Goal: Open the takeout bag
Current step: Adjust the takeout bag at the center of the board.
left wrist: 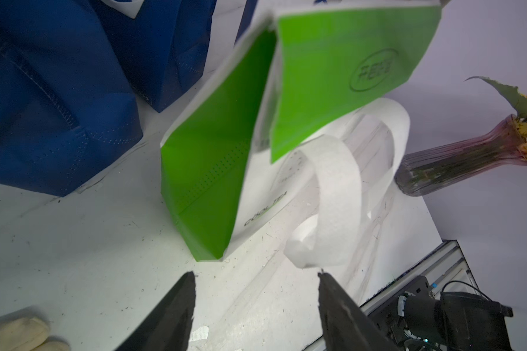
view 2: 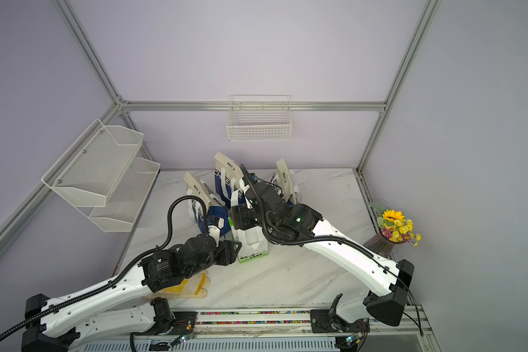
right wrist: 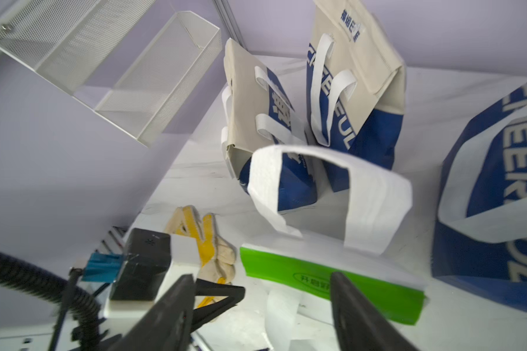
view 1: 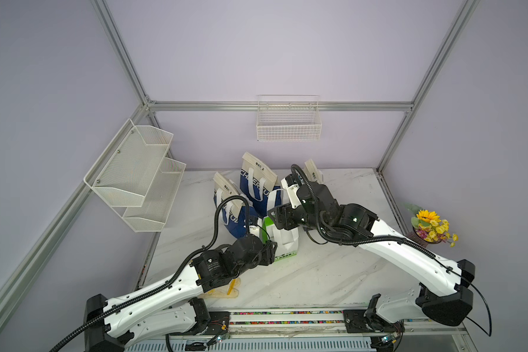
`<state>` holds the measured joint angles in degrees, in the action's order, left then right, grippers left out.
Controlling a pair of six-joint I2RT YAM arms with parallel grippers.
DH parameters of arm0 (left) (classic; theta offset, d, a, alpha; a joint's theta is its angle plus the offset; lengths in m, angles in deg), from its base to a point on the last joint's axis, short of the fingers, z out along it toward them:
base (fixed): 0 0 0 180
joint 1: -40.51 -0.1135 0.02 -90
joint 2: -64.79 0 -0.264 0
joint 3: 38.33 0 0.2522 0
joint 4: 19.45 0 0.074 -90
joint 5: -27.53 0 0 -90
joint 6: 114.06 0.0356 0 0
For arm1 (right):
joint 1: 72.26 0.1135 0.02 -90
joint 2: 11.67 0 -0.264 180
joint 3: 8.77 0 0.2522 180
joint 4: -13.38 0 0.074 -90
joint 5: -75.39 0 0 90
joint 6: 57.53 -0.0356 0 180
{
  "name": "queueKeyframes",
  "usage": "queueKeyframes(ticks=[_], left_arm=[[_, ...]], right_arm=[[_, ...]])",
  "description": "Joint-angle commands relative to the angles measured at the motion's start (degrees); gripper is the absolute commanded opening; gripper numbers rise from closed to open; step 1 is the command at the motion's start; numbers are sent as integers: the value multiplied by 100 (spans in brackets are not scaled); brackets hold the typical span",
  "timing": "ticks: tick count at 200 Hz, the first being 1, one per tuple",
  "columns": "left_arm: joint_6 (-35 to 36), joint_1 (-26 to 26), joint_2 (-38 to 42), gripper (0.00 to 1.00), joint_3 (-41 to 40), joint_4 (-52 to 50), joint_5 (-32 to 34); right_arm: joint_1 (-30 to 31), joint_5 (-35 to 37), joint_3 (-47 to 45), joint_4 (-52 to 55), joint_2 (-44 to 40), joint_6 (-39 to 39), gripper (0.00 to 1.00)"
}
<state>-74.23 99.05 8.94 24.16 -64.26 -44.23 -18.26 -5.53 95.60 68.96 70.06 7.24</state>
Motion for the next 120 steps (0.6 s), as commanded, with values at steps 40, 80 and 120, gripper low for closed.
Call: queueKeyframes(ticks=[40,80,120], left_arm=[[-285,-10,56,56,-411,531,173],[-162,-251,-21,46,-603,1023,1],[-23,-585,-215,35,-686,1493,-395]], right_arm=[[-891,-510,60,119,388,272,87],[-1210,-654,125,11,597,263,59],[-1241,-724,-67,-86,513,276,24]])
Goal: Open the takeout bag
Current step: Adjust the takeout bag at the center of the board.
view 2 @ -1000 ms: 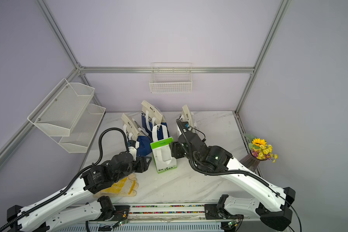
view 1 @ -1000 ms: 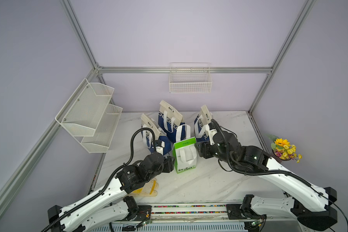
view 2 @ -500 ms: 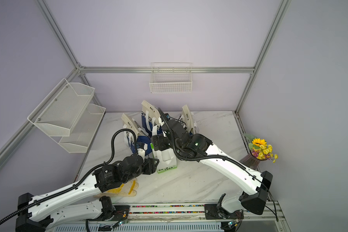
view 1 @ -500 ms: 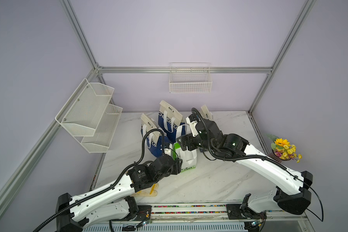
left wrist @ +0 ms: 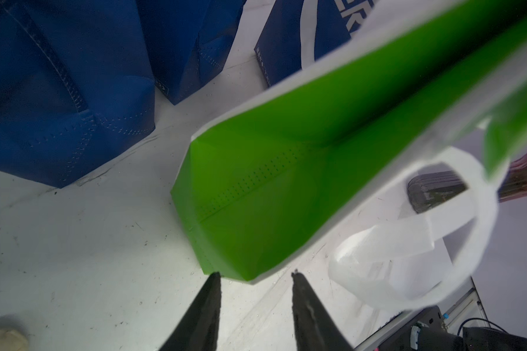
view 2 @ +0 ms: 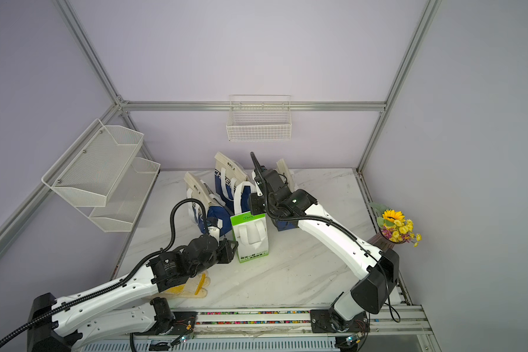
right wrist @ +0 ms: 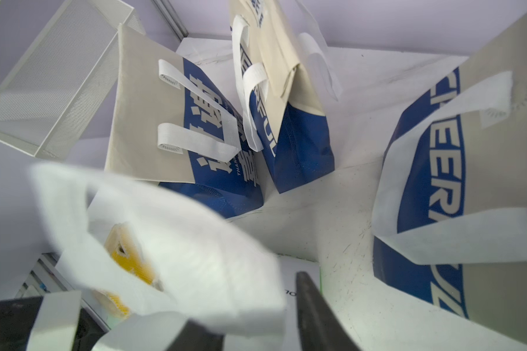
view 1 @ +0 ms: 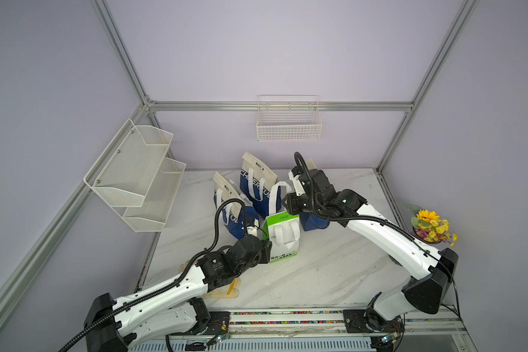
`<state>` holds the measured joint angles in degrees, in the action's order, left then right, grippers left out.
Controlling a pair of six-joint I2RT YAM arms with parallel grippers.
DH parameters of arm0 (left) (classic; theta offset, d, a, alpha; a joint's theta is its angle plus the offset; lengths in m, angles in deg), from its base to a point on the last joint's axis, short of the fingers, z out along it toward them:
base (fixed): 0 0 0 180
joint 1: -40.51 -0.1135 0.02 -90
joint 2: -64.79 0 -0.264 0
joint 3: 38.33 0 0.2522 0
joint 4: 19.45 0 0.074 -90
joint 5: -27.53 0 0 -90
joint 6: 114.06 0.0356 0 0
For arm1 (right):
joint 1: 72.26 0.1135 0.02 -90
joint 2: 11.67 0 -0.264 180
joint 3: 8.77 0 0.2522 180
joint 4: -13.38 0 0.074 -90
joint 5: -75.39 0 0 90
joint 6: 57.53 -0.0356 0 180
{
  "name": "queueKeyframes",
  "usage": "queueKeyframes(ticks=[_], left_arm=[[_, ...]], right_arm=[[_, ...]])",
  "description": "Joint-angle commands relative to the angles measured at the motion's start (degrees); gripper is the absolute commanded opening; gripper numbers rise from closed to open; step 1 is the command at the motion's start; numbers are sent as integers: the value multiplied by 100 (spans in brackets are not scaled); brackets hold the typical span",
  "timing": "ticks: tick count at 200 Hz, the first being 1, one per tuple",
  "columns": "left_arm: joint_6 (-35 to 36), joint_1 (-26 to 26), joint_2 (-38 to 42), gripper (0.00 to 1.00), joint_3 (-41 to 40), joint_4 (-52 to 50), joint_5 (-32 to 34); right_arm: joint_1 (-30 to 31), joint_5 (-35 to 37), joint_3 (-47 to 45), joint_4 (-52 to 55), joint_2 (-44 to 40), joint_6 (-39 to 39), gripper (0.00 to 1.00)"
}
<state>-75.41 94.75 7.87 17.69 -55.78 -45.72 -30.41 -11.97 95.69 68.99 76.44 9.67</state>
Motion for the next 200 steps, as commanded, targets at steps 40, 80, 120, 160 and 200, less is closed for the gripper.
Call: queueKeyframes(ticks=[40,80,120,160,200], left_arm=[[261,-369,-487,29,145,795,-395],[381,-848,-750,24,304,1001,-687],[574,-902,-1151,23,668,978,-949],[353,-897,-681,24,307,721,-819],[326,-897,-10,31,348,-2,-566]], right_arm=[[-14,216,-269,103,-617,-332,3],[156,733,-576,501,-1193,-922,0],[167,945,-939,804,-1411,-1127,4],[517,1449,-632,1372,-1738,-1103,53],[1913,1854,159,1716,-1438,-1190,57]])
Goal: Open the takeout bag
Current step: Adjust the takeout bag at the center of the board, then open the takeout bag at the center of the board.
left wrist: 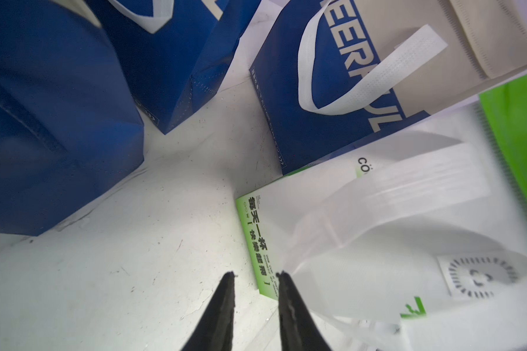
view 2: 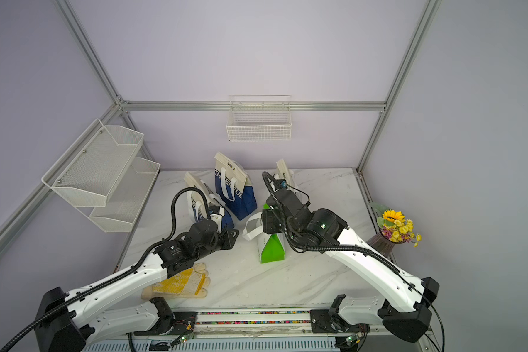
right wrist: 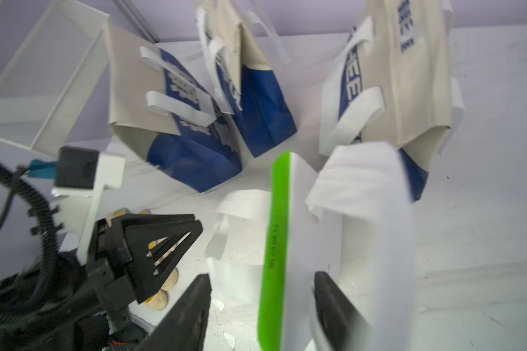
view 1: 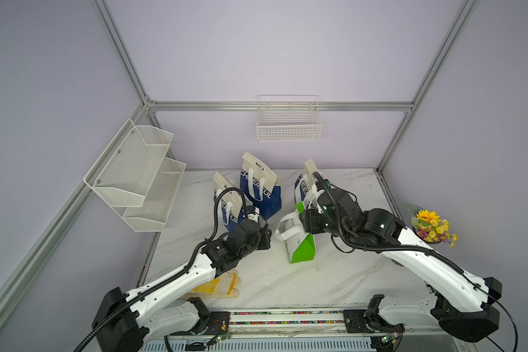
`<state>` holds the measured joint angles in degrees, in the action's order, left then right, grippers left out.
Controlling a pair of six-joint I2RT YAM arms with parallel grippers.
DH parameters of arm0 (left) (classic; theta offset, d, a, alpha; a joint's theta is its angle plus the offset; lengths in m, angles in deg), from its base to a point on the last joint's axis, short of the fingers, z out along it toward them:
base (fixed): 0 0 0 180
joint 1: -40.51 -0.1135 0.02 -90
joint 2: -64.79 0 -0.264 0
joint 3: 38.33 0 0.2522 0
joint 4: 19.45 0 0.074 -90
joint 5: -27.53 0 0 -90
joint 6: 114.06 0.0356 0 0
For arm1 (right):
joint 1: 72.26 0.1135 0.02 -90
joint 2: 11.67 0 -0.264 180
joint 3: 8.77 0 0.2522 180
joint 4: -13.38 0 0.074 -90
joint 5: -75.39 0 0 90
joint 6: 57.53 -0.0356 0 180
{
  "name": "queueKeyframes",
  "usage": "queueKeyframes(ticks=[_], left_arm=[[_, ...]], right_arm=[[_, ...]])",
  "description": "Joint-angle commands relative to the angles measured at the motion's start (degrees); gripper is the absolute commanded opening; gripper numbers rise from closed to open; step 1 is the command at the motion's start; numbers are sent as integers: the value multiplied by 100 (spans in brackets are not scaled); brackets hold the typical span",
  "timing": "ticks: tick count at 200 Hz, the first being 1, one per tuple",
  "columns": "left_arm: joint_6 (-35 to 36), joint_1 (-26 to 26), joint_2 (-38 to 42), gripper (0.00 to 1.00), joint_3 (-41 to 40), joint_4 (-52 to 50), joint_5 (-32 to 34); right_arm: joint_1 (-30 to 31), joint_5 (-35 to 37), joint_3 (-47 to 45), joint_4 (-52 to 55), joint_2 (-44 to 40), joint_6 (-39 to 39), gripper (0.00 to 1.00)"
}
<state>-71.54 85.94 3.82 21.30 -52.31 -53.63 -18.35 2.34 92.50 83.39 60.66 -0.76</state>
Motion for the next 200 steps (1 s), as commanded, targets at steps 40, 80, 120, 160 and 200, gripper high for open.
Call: queueKeyframes(ticks=[40,80,120,160,200], left_arm=[[154,-51,549,64,246,-497,293],[246,-104,313,66,624,-490,-9],[123,-109,260,61,569,-438,-92],[90,-113,384,58,486,-436,-144],[56,-119,358,55,529,-402,-294]], right_arm=[[1530,1573,1287,564,801,-493,58],[1621,978,1322,-405,1127,-298,74],[148,476,1299,-180,1186,-383,68],[-632,289,495,-167,709,-353,62],[-1101,-206,39,-234,650,-131,42]])
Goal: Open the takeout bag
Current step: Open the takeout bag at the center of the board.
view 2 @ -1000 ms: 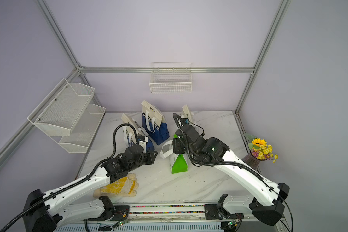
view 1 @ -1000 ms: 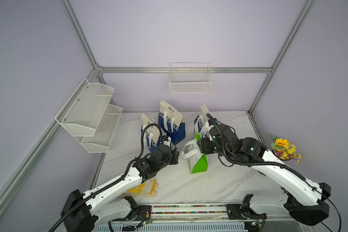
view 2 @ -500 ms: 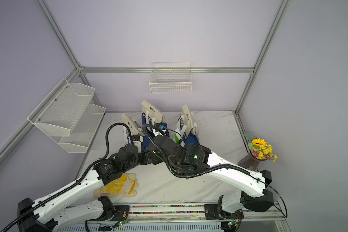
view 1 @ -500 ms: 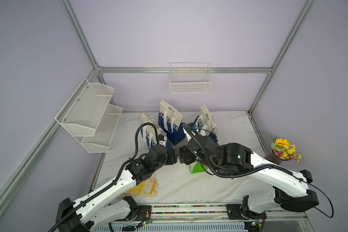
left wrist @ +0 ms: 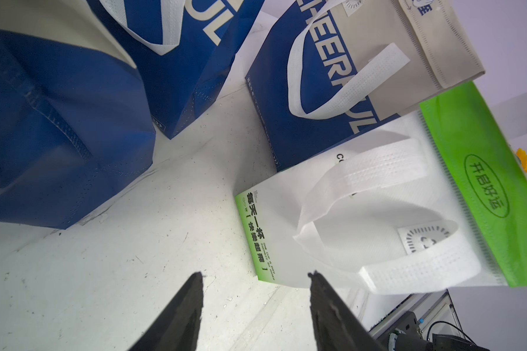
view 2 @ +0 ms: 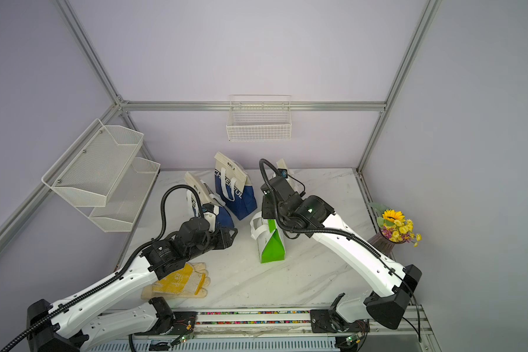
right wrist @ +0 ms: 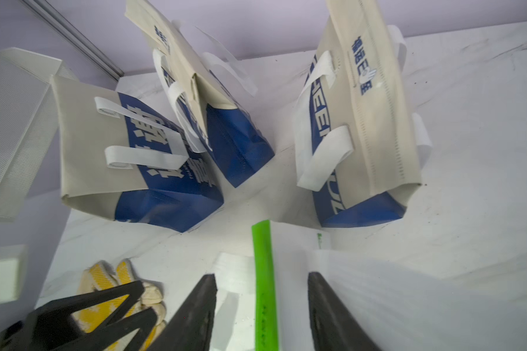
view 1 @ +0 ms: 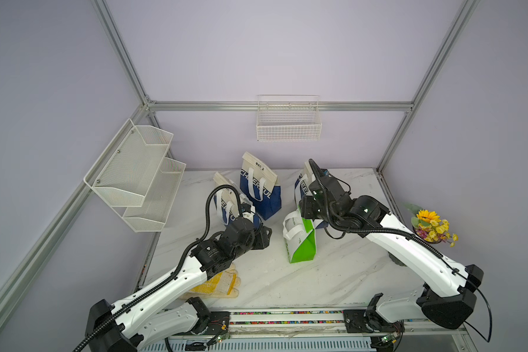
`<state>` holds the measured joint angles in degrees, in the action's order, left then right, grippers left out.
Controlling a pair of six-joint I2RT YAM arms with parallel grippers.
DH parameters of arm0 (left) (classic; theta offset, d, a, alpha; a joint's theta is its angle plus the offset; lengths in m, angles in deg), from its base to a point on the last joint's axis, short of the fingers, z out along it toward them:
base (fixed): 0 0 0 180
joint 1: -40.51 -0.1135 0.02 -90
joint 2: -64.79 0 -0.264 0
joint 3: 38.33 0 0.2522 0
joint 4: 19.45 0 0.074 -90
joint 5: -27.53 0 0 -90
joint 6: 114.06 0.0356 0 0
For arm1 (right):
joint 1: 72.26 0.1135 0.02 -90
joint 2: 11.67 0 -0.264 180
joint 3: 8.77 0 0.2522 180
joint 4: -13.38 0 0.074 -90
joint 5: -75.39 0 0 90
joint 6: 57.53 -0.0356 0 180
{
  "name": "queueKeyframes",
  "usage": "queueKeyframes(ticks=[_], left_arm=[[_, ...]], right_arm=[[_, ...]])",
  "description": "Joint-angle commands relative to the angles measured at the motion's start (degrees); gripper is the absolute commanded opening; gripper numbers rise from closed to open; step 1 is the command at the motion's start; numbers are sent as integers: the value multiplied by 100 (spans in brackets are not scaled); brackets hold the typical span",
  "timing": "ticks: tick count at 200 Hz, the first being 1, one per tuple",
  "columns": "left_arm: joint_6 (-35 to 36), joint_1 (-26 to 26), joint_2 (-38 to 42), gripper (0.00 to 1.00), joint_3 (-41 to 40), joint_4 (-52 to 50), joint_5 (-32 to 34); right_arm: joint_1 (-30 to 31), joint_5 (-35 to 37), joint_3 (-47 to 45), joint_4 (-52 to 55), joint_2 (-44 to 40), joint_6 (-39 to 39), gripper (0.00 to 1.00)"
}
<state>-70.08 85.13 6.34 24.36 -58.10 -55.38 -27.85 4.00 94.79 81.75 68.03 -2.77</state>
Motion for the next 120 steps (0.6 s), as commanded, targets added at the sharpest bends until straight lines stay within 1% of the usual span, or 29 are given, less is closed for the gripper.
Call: queueKeyframes(ticks=[1,52,71,86,120], left_arm=[[-91,-39,106,55,223,181,-120],[-126,-50,168,54,196,212,-163],[-127,-60,181,54,246,216,-224],[-134,-67,211,54,359,197,-273],[-170,-68,226,57,802,141,-461]], right_arm=[[-151,-387,-199,-76,-86,79,42],[-200,-701,-499,-313,-86,202,23],[-192,-827,-532,-404,-86,308,10],[-197,-1245,-584,-731,-298,574,0],[-204,-2316,-285,-1114,-164,1326,0]])
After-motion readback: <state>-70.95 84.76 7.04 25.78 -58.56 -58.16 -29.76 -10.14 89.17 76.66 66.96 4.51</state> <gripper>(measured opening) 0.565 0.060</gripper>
